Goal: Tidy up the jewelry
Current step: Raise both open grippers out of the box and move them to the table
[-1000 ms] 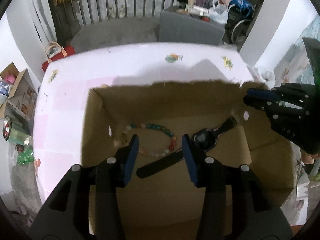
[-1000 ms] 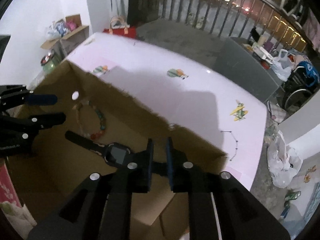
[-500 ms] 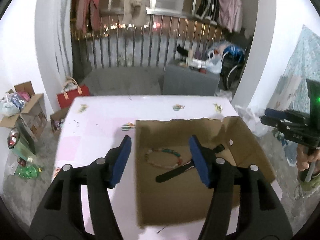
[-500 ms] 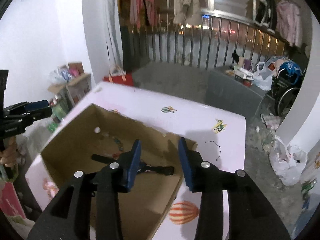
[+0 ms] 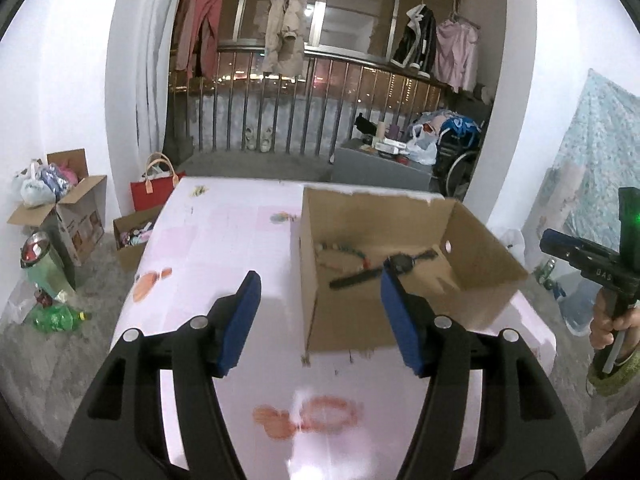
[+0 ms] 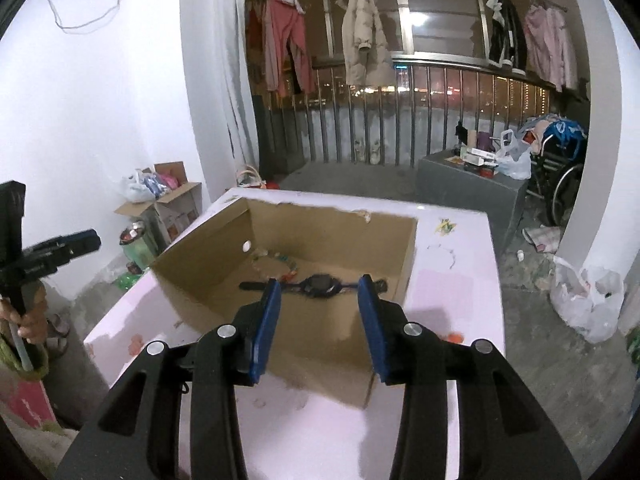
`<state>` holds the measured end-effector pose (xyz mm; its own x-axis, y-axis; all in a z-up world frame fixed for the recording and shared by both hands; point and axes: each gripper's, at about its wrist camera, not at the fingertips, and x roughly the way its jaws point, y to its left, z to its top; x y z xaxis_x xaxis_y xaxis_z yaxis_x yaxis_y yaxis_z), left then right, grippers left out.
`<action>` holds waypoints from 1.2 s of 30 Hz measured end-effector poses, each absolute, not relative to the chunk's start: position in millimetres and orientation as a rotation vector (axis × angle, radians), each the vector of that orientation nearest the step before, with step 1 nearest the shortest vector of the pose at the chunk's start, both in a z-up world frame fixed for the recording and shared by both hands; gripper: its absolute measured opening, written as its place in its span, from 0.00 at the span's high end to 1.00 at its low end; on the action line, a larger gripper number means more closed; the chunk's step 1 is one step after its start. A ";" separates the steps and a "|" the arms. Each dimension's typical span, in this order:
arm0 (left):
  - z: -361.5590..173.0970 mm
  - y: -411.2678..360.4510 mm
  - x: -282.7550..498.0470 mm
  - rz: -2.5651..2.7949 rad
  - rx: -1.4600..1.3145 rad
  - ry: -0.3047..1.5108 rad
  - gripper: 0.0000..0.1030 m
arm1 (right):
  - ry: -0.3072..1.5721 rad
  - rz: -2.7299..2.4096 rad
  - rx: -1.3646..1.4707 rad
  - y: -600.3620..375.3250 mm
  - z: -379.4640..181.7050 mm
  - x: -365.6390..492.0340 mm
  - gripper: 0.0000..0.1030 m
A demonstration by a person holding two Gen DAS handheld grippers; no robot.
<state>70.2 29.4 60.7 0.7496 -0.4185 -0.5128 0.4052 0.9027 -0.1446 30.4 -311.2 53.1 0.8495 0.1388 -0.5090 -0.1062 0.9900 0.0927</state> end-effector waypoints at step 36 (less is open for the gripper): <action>-43.6 -48.2 44.1 -0.503 0.245 0.708 0.43 | 0.603 0.180 0.089 -298.9 -44.4 16.2 0.65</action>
<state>44.1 -48.2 -43.6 0.6479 -0.3569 -0.6730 0.5186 0.8537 0.0465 16.2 -298.9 -44.4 0.8087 0.1937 -0.5555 -0.1419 0.9806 0.1354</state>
